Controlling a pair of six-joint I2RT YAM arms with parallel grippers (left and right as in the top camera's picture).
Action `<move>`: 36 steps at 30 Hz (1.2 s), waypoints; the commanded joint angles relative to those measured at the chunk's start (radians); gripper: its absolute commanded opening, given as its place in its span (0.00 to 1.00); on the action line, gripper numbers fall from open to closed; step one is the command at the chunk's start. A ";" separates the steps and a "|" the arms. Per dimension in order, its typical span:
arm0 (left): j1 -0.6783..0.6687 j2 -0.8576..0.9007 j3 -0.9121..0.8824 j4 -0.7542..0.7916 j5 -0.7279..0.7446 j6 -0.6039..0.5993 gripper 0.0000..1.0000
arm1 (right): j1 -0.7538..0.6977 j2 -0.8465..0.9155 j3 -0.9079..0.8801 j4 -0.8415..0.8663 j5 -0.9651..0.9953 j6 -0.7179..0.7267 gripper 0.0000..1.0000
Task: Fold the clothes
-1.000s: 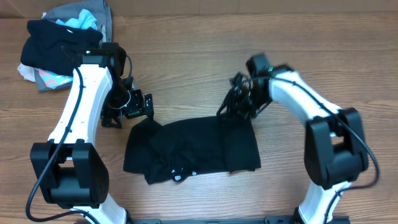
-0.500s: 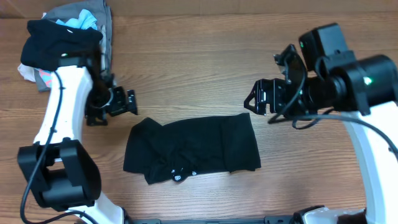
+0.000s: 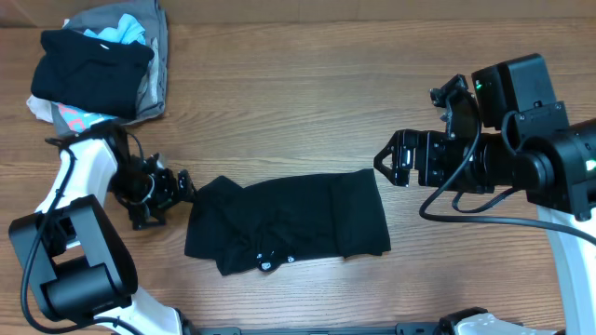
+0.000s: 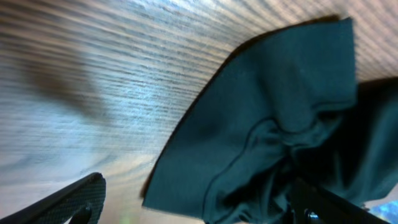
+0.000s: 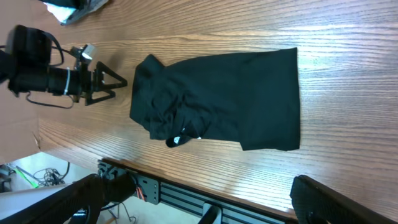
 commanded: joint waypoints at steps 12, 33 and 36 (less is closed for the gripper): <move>-0.001 0.001 -0.215 0.211 0.208 0.056 0.98 | 0.005 -0.007 -0.062 0.003 0.010 -0.029 1.00; -0.003 0.001 -0.273 0.241 0.225 0.138 0.89 | 0.005 -0.007 -0.063 0.004 0.010 -0.029 1.00; -0.003 0.001 -0.273 0.273 0.268 0.183 0.87 | 0.005 -0.007 -0.063 0.004 0.010 -0.029 1.00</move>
